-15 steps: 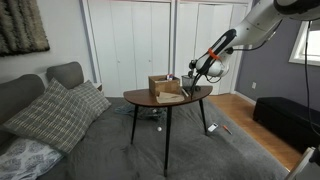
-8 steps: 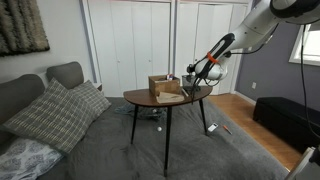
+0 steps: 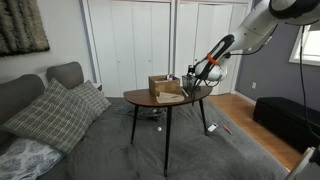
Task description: Put the black pair of glasses in the basket
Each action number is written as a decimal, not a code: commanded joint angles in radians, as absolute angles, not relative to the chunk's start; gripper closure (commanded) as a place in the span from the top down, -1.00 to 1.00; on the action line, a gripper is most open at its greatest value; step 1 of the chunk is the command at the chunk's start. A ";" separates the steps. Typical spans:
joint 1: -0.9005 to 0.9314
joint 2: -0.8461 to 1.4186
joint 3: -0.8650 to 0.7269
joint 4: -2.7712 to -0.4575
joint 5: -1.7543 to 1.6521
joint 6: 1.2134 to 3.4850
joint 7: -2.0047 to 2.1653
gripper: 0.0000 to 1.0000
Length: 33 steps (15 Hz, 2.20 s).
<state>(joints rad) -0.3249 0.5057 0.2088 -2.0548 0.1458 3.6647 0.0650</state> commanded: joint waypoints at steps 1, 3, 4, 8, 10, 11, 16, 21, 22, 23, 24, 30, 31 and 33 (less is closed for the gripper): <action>-0.349 0.501 0.227 -2.042 0.101 3.647 0.075 0.28; -0.355 0.487 0.233 -2.047 0.080 3.647 0.079 0.57; -0.356 0.478 0.233 -2.049 0.068 3.651 0.076 0.69; -0.368 0.399 0.240 -2.073 0.033 3.650 0.081 1.00; -0.283 0.315 0.136 -2.103 0.077 3.577 0.123 1.00; -0.249 0.281 0.085 -2.114 0.124 3.550 0.089 1.00; -0.036 0.098 -0.198 -2.229 0.500 3.353 -0.262 1.00; 0.103 0.026 -0.460 -2.343 0.380 3.106 -0.240 1.00; 0.114 0.015 -0.493 -2.357 0.298 3.062 -0.177 1.00; 0.121 -0.006 -0.512 -2.370 0.220 3.010 -0.118 1.00; 0.128 -0.027 -0.531 -2.376 0.129 2.952 -0.048 1.00; 0.002 -0.247 -0.325 -2.429 -0.105 2.581 0.153 1.00; -0.010 -0.281 -0.297 -2.438 -0.098 2.527 0.159 1.00; -0.046 -0.354 -0.241 -2.464 -0.056 2.422 0.123 1.00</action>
